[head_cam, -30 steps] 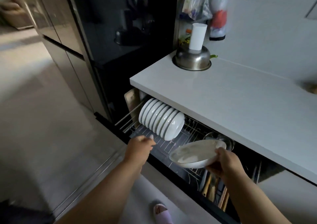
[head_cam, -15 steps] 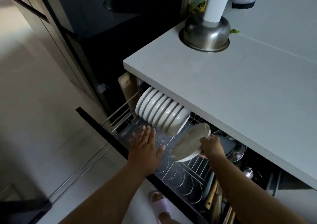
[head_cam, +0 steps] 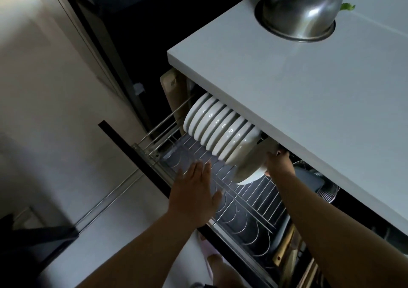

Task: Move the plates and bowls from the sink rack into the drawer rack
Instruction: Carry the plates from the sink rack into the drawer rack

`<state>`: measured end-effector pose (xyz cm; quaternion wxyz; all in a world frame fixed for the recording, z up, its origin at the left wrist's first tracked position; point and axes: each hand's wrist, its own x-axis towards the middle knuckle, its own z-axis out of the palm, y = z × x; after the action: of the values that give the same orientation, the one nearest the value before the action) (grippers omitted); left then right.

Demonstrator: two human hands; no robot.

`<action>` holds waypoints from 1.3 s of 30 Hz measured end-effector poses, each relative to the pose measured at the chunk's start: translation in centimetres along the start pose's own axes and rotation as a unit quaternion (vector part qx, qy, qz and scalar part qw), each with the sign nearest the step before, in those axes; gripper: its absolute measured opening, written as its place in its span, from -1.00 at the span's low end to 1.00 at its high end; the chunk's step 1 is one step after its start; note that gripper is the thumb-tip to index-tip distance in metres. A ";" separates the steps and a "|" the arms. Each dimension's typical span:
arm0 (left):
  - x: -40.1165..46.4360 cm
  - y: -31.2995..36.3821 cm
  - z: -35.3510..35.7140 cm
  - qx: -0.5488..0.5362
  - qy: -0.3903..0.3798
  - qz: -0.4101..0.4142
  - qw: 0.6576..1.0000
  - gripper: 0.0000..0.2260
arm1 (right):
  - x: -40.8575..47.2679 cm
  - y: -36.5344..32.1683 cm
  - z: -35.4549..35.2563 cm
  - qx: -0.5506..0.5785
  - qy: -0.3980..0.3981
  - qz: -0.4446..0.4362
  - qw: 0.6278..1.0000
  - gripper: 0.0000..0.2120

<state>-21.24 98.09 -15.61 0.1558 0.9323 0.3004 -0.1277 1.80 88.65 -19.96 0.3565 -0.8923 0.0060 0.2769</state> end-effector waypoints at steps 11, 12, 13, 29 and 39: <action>0.0 -0.1 0.0 -0.001 0.022 0.010 1.000 -0.29 | 1.6 -2.1 2.2 -0.176 0.013 -0.057 0.983 -0.47; 0.0 -0.1 0.0 -0.002 0.024 0.010 1.000 -0.29 | 1.7 -2.2 2.5 -0.161 0.005 -0.065 0.985 -0.48; 0.0 -0.1 0.0 -0.005 0.026 0.009 1.000 -0.29 | 1.8 -2.3 2.6 -0.178 -0.005 -0.076 0.981 -0.50; -0.2 0.2 -0.4 -0.032 0.018 -0.005 0.999 -0.30 | -1.4 -2.4 2.0 -0.144 -0.048 -0.055 0.987 -0.42; -1.6 1.0 -2.0 -0.142 -0.031 -0.012 0.989 -0.46 | -11.7 0.2 -3.6 -0.148 -0.091 -0.200 0.964 -0.81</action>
<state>-21.63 97.24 -13.05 0.2948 0.8926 0.3215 -0.1144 -6.38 83.97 -12.12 0.2677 -0.8892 -0.2457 0.2781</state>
